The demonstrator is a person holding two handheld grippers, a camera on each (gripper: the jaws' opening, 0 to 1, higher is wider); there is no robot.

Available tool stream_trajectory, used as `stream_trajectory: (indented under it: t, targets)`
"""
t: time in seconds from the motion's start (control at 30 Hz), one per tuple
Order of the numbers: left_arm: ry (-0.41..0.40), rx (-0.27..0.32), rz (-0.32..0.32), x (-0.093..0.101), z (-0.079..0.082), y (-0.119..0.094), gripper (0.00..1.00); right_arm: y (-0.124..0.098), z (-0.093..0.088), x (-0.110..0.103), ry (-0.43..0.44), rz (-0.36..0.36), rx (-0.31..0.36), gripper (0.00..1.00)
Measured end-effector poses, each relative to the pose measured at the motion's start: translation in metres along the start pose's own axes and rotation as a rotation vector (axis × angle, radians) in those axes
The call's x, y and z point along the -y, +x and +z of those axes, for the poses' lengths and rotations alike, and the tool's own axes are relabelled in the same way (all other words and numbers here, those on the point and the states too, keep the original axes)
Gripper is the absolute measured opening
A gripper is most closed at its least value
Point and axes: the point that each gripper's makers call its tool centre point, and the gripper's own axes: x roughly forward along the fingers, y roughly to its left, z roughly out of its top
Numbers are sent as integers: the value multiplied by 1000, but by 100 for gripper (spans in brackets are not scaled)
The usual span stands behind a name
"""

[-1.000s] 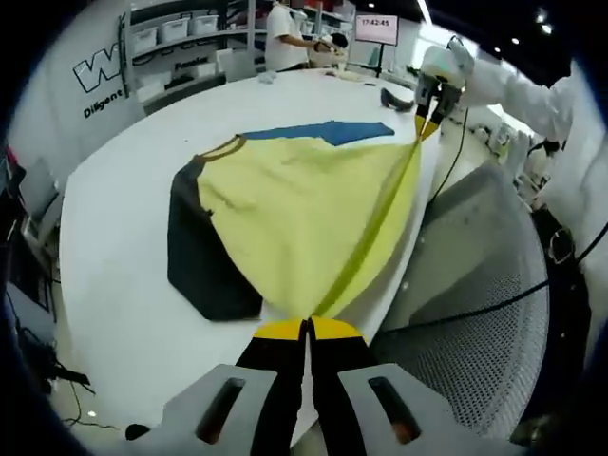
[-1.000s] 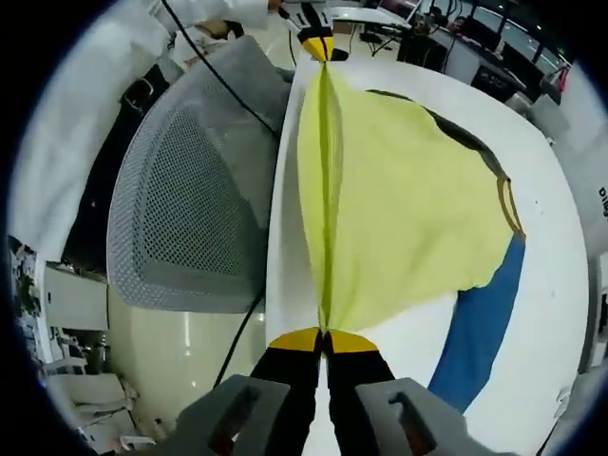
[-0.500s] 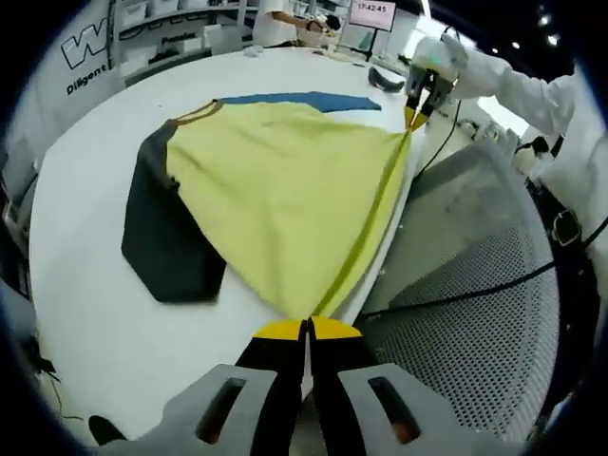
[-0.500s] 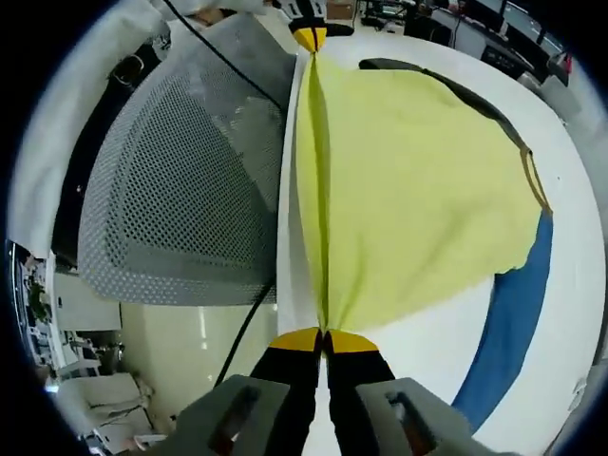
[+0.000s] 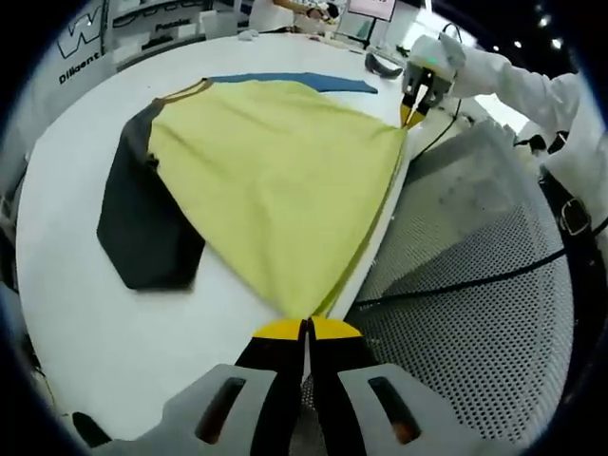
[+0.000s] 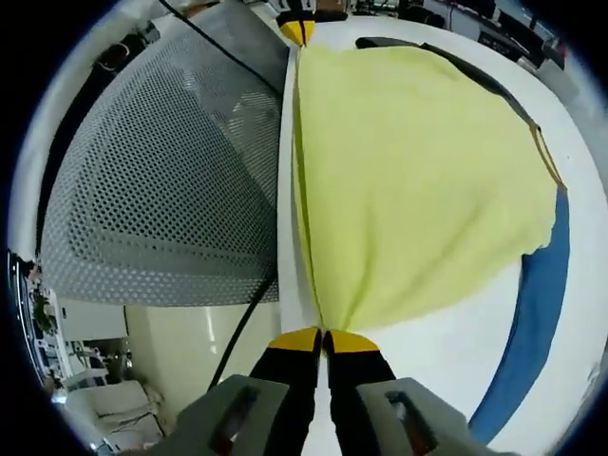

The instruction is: Fold the garment on the visible template until the final outline fits inside the template.

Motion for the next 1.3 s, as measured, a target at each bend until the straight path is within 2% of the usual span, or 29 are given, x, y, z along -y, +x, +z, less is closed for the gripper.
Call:
stream_trajectory:
  t: [0.2, 0.4, 0.47, 0.5, 0.6, 0.67, 0.8, 1.0, 1.17, 1.3]
  targets:
    - [20, -41, -1, 2, -10, 8, 0, 7, -3, -3, 14, 8, -5, 0]
    - [13, -46, -9, 3, -13, 10, 0, 12, -7, -7, 28, 16, -2, 2]
    - [10, -57, -19, 5, -16, 10, 0, 13, -10, -11, 45, 36, -8, 3]
    - [14, -63, -19, 4, -17, 10, 0, 14, -14, -18, 54, 68, -22, 3]
    - [5, -62, -30, 4, -20, 7, 0, 12, -19, -23, 64, 79, -29, 7]
    - [-4, -45, -28, 3, -18, 3, 0, 7, -17, -25, 106, 88, 1, 9]
    - [-36, 23, -14, -4, -6, -9, 0, -7, -4, -15, 121, 41, 66, 9]
    - [-38, 76, 18, -11, 7, -16, 0, -13, 7, -5, 97, 6, 76, 8]
    - [-27, 98, 28, -11, 13, -16, 0, -13, 14, 1, 86, -11, 87, 8]
    - [-23, 123, 49, -14, 20, -17, 0, -16, 27, 8, 106, -40, 156, 10]
